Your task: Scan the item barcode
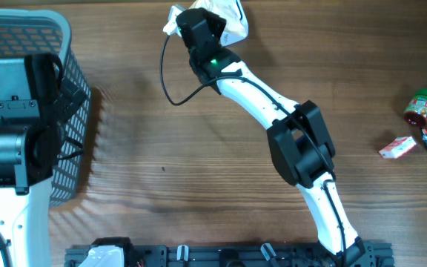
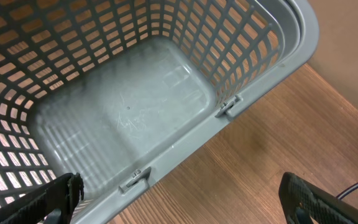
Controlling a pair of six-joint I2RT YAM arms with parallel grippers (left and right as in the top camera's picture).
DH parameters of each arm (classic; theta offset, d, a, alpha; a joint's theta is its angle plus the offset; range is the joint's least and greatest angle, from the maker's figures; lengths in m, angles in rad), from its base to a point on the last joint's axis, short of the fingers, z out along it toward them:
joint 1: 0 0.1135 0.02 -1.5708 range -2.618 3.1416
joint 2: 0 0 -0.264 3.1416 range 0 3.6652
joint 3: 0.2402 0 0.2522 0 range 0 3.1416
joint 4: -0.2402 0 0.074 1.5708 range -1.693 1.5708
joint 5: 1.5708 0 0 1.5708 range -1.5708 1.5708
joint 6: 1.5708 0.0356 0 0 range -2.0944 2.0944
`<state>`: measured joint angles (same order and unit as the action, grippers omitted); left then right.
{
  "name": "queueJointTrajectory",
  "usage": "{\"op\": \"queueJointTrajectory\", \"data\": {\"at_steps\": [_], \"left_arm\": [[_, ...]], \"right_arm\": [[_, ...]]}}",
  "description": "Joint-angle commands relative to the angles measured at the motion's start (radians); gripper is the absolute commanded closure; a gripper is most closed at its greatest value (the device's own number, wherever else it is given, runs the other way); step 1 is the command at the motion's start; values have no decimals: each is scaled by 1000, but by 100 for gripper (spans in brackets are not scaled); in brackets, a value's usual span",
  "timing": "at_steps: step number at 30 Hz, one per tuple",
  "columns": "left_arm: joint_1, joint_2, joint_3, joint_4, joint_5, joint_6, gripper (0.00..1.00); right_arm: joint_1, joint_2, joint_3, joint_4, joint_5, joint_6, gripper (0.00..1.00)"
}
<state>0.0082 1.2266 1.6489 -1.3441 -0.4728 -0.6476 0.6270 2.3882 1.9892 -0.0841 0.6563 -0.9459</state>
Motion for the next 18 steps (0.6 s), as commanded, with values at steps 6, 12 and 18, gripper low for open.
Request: {"op": "queueJointTrajectory", "data": {"at_steps": [6, 12, 18], "left_arm": [[5, 0, 6, 0, 2, 12, 0], [5, 0, 6, 0, 2, 12, 0], [5, 0, 6, 0, 2, 12, 0]], "right_arm": [[-2, 13, -2, -48, 24, 58, 95], [-10, 13, -2, -201, -99, 215, 95], [-11, 13, -2, -212, -112, 219, 95]]}}
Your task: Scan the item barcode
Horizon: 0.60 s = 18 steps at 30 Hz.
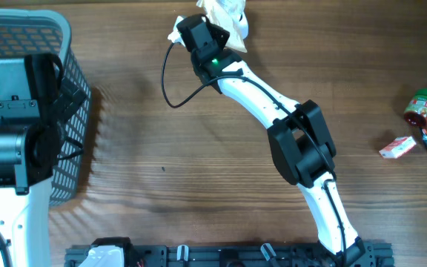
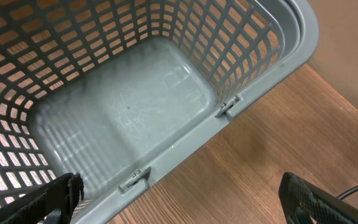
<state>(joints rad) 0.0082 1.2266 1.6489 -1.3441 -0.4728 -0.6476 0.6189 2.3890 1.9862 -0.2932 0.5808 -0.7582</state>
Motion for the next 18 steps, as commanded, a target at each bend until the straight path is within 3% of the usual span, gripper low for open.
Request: {"op": "queueJointTrajectory", "data": {"at_steps": [1, 11, 18], "left_arm": [[5, 0, 6, 0, 2, 12, 0], [5, 0, 6, 0, 2, 12, 0], [5, 0, 6, 0, 2, 12, 0]], "right_arm": [[-3, 12, 1, -3, -37, 31, 95], [-3, 8, 2, 28, -40, 85, 95], [-12, -112, 2, 101, 88, -26, 96]]}}
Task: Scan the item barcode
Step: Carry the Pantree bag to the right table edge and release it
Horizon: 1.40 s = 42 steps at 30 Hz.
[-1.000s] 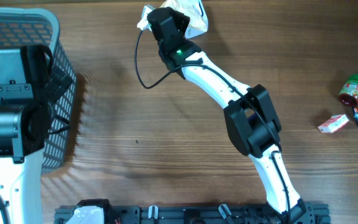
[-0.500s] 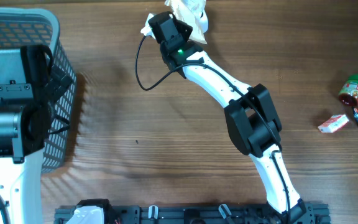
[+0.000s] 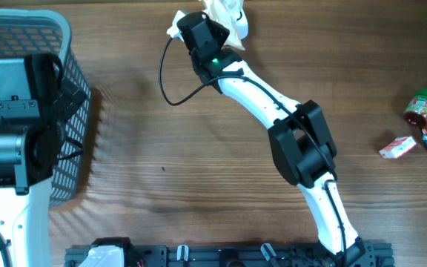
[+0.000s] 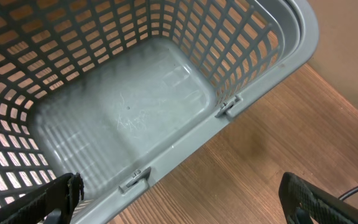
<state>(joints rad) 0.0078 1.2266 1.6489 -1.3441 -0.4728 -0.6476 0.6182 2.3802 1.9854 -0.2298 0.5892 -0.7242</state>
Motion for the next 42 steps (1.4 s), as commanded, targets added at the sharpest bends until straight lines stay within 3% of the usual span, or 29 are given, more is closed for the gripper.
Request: {"op": "queueJointTrajectory", "data": {"at_steps": [1, 7, 9, 12, 15, 17, 21, 24, 26, 29, 30, 33, 34, 35, 39, 42], "left_arm": [[5, 0, 6, 0, 2, 12, 0], [5, 0, 6, 0, 2, 12, 0], [5, 0, 6, 0, 2, 12, 0], [5, 0, 6, 0, 2, 12, 0], [5, 0, 6, 0, 2, 12, 0], [5, 0, 6, 0, 2, 12, 0], [5, 0, 6, 0, 2, 12, 0], [5, 0, 6, 0, 2, 12, 0], [5, 0, 6, 0, 2, 12, 0], [5, 0, 6, 0, 2, 12, 0], [5, 0, 6, 0, 2, 12, 0], [5, 0, 6, 0, 2, 12, 0], [5, 0, 6, 0, 2, 12, 0], [5, 0, 6, 0, 2, 12, 0], [5, 0, 6, 0, 2, 12, 0], [5, 0, 6, 0, 2, 12, 0]], "right_arm": [[-21, -134, 2, 48, 96, -82, 95], [-112, -305, 2, 61, 282, -152, 95], [-174, -358, 2, 11, 385, -40, 96], [-295, -446, 2, -309, 401, 382, 96], [-477, -501, 2, -782, 85, 980, 95], [-601, -497, 2, -975, -66, 1203, 95], [-861, -497, 2, -1217, -89, 1424, 95], [-1094, -495, 2, -1222, -180, 1379, 95], [-1171, -494, 2, -1211, -191, 1377, 95], [-1222, -490, 2, -1165, -305, 1299, 76], [-1221, -489, 2, -1142, -307, 1265, 52], [-1221, -489, 2, -1102, -308, 1246, 53], [-1221, -490, 2, -1093, -328, 1226, 48], [-1221, -494, 3, -1068, -401, 1157, 0], [-1218, -599, 43, -1032, -712, 977, 0], [-1218, -813, 43, -841, -869, 960, 0]]}}
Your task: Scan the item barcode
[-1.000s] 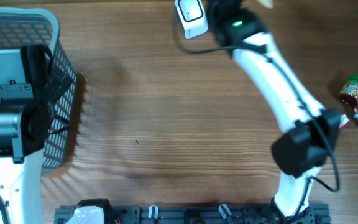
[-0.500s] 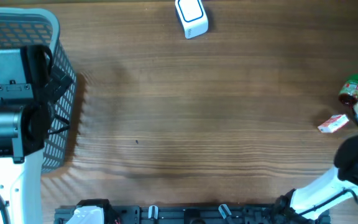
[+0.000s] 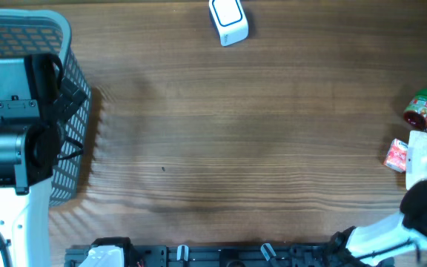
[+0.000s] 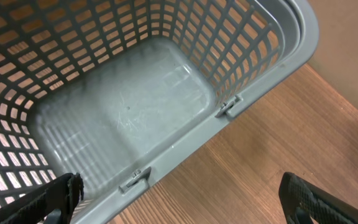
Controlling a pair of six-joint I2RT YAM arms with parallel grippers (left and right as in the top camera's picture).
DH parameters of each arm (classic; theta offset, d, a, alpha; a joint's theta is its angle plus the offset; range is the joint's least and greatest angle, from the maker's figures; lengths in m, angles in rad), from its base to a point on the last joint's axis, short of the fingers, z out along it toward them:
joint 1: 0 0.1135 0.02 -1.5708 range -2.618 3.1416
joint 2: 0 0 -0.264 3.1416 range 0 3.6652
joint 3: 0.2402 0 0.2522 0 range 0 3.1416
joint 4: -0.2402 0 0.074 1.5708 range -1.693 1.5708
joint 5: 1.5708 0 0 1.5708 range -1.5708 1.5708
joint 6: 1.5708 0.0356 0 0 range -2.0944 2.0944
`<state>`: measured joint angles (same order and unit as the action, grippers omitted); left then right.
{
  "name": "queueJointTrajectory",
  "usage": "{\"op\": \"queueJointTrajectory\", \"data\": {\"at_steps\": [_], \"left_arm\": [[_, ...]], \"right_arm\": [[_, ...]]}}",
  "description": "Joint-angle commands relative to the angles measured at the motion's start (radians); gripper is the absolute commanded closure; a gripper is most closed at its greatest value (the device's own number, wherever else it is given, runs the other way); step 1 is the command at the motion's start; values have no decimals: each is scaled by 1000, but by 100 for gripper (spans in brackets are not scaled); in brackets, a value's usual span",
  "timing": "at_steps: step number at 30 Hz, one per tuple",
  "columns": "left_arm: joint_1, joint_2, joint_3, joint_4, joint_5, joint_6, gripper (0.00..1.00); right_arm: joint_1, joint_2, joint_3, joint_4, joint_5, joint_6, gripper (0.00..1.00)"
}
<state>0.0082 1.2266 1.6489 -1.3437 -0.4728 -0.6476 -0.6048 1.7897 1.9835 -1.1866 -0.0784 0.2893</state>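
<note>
The white barcode scanner [image 3: 228,21] lies alone at the table's far edge. A white packet hangs at the right edge, overlapping a small red and white box [image 3: 396,154]. My right gripper [image 3: 425,189] is a dark mass just below the packet and seems shut on it; its fingers are hidden. My left gripper [image 4: 185,205] is open and holds nothing. It hovers over the grey basket's rim [image 4: 260,93], with one black fingertip [image 4: 58,193] at each lower corner of the left wrist view.
The grey mesh basket [image 3: 58,30] stands at the left with my left arm over it. A green-lidded jar [image 3: 422,106] and small wrapped items sit at the right edge beside the box.
My right arm was stretched to the far edge with the white packet at the scanner. Now it is drawn back to the near right corner and the packet is by the red box. The left arm is unmoved.
At all three earlier moments my right gripper held the white packet over the scanner at the far edge, shifting it slightly each time. Now the scanner stands uncovered and the packet is at the right edge with the arm. My left gripper stayed open over the basket throughout.
</note>
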Motion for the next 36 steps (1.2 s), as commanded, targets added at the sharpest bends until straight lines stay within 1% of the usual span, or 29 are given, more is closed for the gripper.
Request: {"op": "queueJointTrajectory", "data": {"at_steps": [1, 2, 4, 5, 6, 8, 11, 16, 18, 20, 23, 24, 25, 26, 28, 29, 31, 32, 33, 35, 36], "left_arm": [[5, 0, 6, 0, 2, 12, 0], [5, 0, 6, 0, 2, 12, 0], [7, 0, 6, 2, 0, 12, 0], [7, 0, 6, 38, -44, 12, 0], [7, 0, 6, 54, -47, 12, 0], [7, 1, 6, 29, -50, 13, 0], [13, 0, 6, -72, -55, 12, 0], [13, -3, 6, -88, -56, 13, 0], [13, -3, 6, -143, -55, 13, 0], [13, -3, 6, -181, -55, 12, 0], [13, -3, 6, -180, -55, 12, 0], [13, -3, 6, -176, -63, 13, 0], [13, -3, 6, -139, -84, 12, 0], [13, -3, 6, -61, -82, 13, 0], [13, -3, 6, 18, -109, 10, 0], [14, 3, 6, 151, -82, -30, 0], [14, 14, 6, 400, -77, -32, 0], [14, 23, 6, 519, -63, -41, 0], [13, 34, 6, 675, -61, -40, 0], [13, 57, 6, 868, -62, -37, 0], [13, 62, 6, 882, -62, 35, 0]], "right_arm": [[5, -268, 45, 179, -251, -42, 0], [5, -344, 45, 327, -349, 13, 0], [5, -423, 45, 523, -409, 109, 0], [6, -464, 45, 618, -412, 123, 0], [6, -484, 45, 664, -413, 123, 0], [6, -523, 45, 685, -414, 128, 0], [11, -548, 45, 689, -417, 128, 0], [97, -551, 45, 736, -417, 130, 0], [138, -550, 45, 760, -416, 128, 0], [158, -550, 45, 768, -412, 123, 0], [161, -551, 45, 760, -413, 87, 0], [162, -558, 43, 735, -413, 74, 0], [171, -570, 38, 712, -408, 34, 0], [200, -597, 16, 703, -391, -48, 0], [309, -665, -30, 650, -262, -168, 0], [386, -711, -72, 630, -171, -208, 0], [510, -800, -169, 632, -51, -270, 0], [561, -849, -225, 640, -15, -293, 0], [599, -900, -286, 662, 5, -302, 0], [637, -986, -389, 661, 11, -301, 0], [639, -1033, -435, 632, 12, -301, 0]]}}
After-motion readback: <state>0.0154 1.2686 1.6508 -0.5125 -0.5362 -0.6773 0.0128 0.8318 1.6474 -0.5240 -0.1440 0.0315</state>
